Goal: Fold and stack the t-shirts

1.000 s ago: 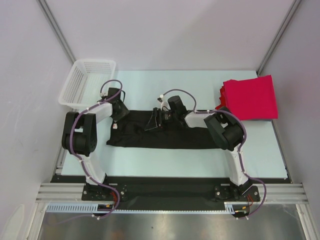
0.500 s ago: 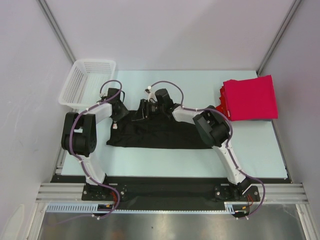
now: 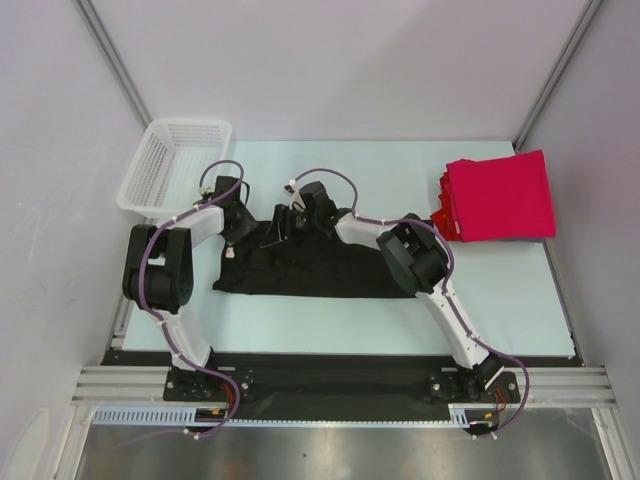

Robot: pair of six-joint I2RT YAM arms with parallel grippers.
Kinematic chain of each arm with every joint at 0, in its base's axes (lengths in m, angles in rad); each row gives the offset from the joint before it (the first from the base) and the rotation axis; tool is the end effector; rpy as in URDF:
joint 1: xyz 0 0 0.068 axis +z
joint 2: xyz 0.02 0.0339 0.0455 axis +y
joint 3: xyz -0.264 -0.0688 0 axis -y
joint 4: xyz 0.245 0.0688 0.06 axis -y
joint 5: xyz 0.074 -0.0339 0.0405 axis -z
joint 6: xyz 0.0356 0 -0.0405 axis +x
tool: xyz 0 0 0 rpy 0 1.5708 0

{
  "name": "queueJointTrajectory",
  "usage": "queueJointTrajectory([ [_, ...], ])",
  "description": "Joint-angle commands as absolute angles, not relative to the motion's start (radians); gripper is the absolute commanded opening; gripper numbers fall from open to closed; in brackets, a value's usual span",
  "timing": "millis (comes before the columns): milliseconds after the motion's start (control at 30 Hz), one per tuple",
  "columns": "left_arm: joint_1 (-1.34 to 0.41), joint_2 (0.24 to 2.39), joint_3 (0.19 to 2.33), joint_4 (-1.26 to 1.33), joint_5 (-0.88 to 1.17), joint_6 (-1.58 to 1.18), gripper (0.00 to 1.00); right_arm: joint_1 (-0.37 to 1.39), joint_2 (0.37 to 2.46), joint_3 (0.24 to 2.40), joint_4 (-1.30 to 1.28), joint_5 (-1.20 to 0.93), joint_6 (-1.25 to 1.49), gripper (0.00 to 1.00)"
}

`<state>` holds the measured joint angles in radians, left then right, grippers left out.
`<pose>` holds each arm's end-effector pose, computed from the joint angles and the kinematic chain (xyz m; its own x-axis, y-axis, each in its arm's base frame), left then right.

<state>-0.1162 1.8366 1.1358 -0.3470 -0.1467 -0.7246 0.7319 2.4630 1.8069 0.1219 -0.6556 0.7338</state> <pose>0.3680 -0.0377 0.1615 -0.6723 -0.5817 -0.4579 -0.5388 0.8086 -0.2363 0.3903 0.3798 0.1253 -0.8974 -0.0926 -0.4313 -0.4296 0.4054 0.8069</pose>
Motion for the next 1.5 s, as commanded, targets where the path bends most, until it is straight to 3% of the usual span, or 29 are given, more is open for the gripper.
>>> queueJointTrajectory([
  [0, -0.104, 1.855, 1.144, -0.422, -0.173, -0.716, 0.55, 0.735, 2.465, 1.829, 0.066, -0.624, 0.749, 0.56],
  [200, -0.103, 1.868, 1.158, -0.425, -0.175, -0.715, 0.55, 0.755, 2.401, 1.695, 0.172, -0.709, 0.814, 0.54],
  [467, -0.1, 1.887, 1.172, -0.434, -0.193, -0.718, 0.55, 0.764, 2.267, 1.431, 0.523, -0.894, 0.951, 0.52],
  [800, -0.098, 1.878, 1.169, -0.434, -0.192, -0.716, 0.55, 0.822, 2.079, 1.301, 0.434, -1.002, 0.799, 0.52],
  [1000, -0.1, 1.83, 1.146, -0.425, -0.163, -0.71, 0.55, 0.816, 1.985, 1.281, 0.22, -0.868, 0.632, 0.52],
  [1333, -0.1, 1.758, 1.121, -0.42, -0.161, -0.713, 0.57, 0.845, 2.033, 1.402, -0.089, -0.527, 0.512, 0.62],
  [1467, -0.1, 1.717, 1.083, -0.407, -0.161, -0.715, 0.57, 0.859, 1.982, 1.338, -0.011, -0.382, 0.503, 0.63],
])
